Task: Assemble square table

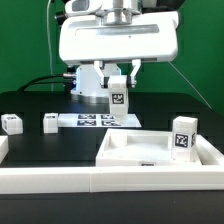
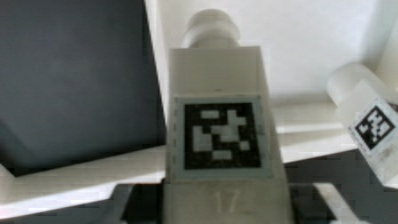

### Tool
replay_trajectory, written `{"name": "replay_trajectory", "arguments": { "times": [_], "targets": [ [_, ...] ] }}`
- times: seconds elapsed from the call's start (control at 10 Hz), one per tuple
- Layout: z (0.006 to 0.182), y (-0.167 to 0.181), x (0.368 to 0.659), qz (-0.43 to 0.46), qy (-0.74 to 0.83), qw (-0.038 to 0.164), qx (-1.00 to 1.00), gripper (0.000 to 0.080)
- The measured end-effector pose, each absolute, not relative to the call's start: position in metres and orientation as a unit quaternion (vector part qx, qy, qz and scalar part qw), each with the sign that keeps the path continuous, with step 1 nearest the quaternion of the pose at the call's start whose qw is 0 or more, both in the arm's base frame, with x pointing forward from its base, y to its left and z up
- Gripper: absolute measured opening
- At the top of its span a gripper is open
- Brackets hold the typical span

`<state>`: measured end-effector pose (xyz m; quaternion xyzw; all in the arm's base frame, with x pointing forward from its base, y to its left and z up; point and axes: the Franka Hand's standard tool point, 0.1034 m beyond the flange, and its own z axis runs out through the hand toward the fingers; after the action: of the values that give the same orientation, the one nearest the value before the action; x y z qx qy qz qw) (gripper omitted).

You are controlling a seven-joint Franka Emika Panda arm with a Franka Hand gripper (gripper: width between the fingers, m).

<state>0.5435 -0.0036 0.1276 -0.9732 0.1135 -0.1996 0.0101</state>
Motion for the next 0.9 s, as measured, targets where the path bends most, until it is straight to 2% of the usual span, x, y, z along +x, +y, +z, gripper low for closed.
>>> {"name": "replay_trajectory", "arguments": {
  "times": [0.3, 0.5, 0.6, 0.7, 0.9],
  "targets": [
    [0.126, -0.004, 0.543, -0.206, 0.113, 0.008, -0.972, 0.029],
    [0.129, -0.008, 0.555, -0.285, 0.106, -0.013, -0.953, 0.029],
    [0.121, -0.007, 0.554, -0.303, 0.101, -0.021, -0.947, 0.029],
    [0.111, -0.002, 0.551, -0.277, 0.099, -0.017, -0.955, 0.029],
    [0.114, 0.005, 0.554, -0.28, 0.095, -0.015, -0.955, 0.029]
  ]
}}
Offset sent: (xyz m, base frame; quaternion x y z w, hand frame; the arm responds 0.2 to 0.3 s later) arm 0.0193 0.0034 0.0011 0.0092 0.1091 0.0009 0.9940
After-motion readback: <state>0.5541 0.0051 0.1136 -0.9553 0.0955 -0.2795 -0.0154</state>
